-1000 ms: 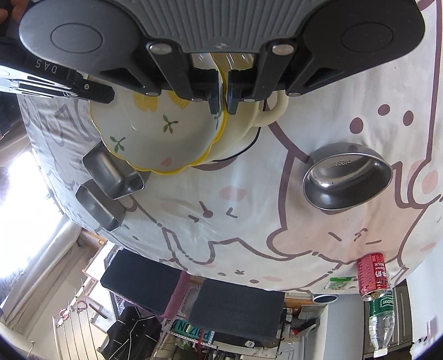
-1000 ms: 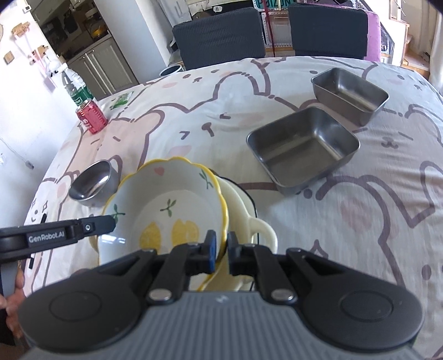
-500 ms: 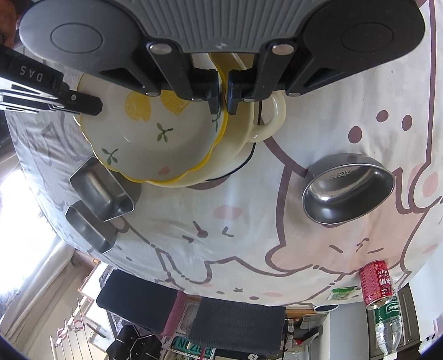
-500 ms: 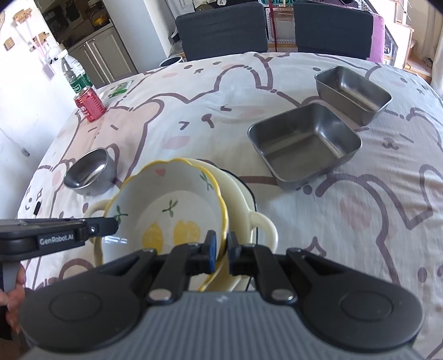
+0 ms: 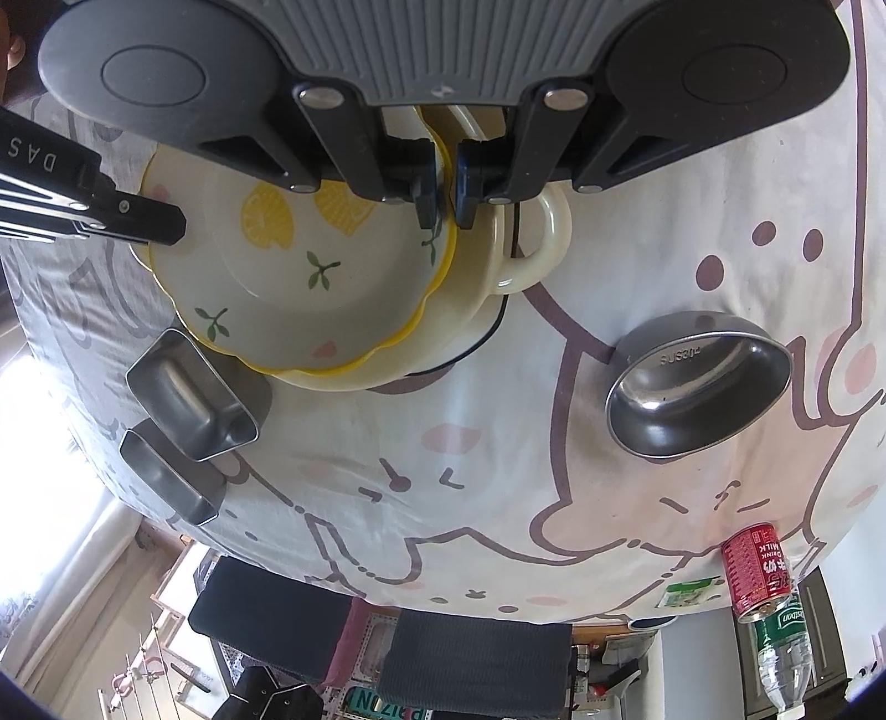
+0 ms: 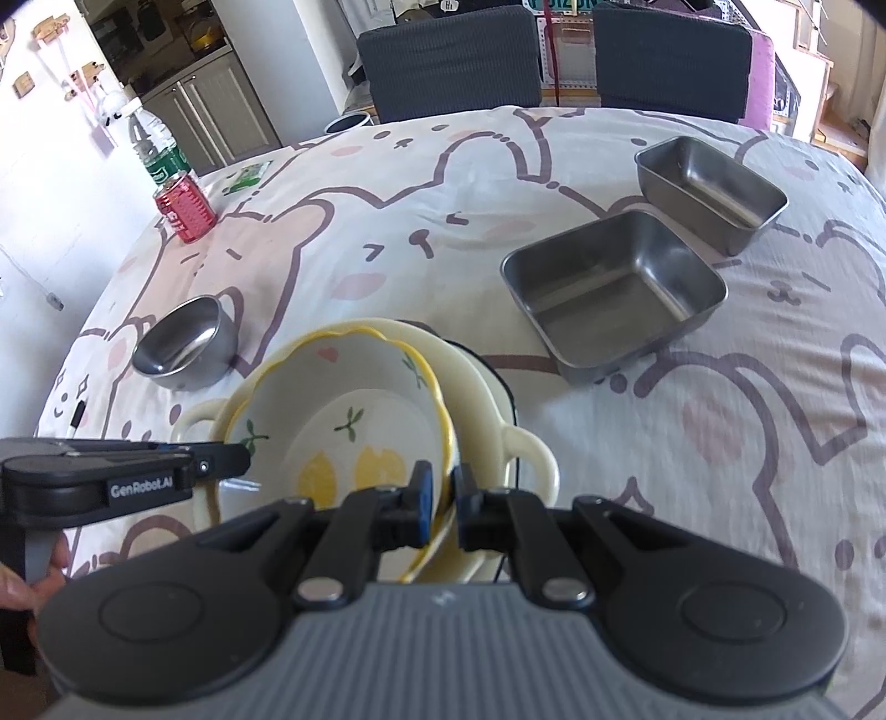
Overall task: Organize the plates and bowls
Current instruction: 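Lower the lemon bowl into the cream bowl and open both grippers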
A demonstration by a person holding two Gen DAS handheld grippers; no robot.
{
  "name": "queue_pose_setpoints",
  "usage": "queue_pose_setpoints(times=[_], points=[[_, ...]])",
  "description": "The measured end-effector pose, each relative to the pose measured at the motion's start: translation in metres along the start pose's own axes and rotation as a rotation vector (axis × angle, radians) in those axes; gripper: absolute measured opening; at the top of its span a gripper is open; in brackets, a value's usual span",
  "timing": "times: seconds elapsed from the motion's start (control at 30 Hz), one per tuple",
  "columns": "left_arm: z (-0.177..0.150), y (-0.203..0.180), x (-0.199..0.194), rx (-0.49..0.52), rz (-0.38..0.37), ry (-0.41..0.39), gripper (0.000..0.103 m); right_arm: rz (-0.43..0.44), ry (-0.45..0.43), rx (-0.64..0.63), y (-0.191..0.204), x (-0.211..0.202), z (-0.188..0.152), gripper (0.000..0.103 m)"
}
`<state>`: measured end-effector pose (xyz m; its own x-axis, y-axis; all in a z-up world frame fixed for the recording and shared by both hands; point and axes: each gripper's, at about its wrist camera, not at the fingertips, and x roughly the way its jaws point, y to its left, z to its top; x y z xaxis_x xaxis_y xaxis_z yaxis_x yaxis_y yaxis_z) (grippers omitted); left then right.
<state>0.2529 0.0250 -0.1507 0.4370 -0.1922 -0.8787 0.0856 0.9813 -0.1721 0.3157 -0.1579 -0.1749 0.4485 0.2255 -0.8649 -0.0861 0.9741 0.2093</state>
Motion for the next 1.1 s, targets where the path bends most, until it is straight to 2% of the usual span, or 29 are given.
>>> queue_pose_setpoints(times=[1.1], points=[[0.002, 0.0, -0.003, 0.011, -0.018, -0.009, 0.009, -0.021, 0.063, 0.026, -0.002, 0.012, 0.001, 0.01]])
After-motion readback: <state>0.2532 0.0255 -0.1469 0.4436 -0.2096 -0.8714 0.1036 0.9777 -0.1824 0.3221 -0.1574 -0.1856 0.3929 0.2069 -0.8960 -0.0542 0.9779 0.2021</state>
